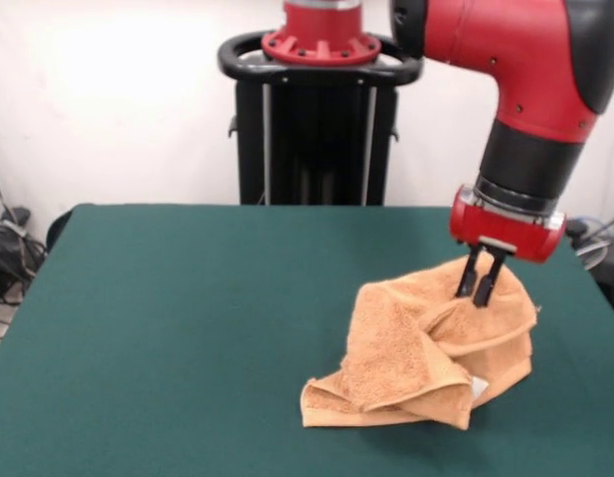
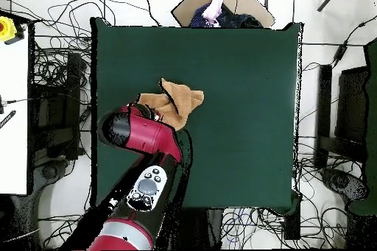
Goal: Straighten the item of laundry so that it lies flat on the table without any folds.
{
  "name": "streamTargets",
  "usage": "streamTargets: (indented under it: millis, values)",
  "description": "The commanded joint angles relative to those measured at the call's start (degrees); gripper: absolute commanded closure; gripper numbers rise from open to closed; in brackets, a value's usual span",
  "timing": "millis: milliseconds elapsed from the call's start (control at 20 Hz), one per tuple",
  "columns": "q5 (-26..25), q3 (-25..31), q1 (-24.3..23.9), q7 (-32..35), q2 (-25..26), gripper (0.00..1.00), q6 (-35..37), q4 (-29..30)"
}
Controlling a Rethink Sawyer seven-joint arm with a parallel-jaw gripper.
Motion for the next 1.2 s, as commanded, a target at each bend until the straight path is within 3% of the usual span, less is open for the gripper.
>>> streamTargets:
  millis: [50, 500, 750, 1200]
  values:
    - [-1.9, 7.9, -1.1, 7.5, -0.8, 1.00, 2.8, 4.0]
    - [-1.1, 5.1, 1.7, 10.5, -2.8, 1.00, 5.6, 6.0]
    - [-2.2, 1.1, 4.2, 11.1, -9.1, 1.00, 15.3, 7.5]
    - [-4.2, 1.2, -0.5, 5.6, -16.1, 1.00, 20.0, 11.1]
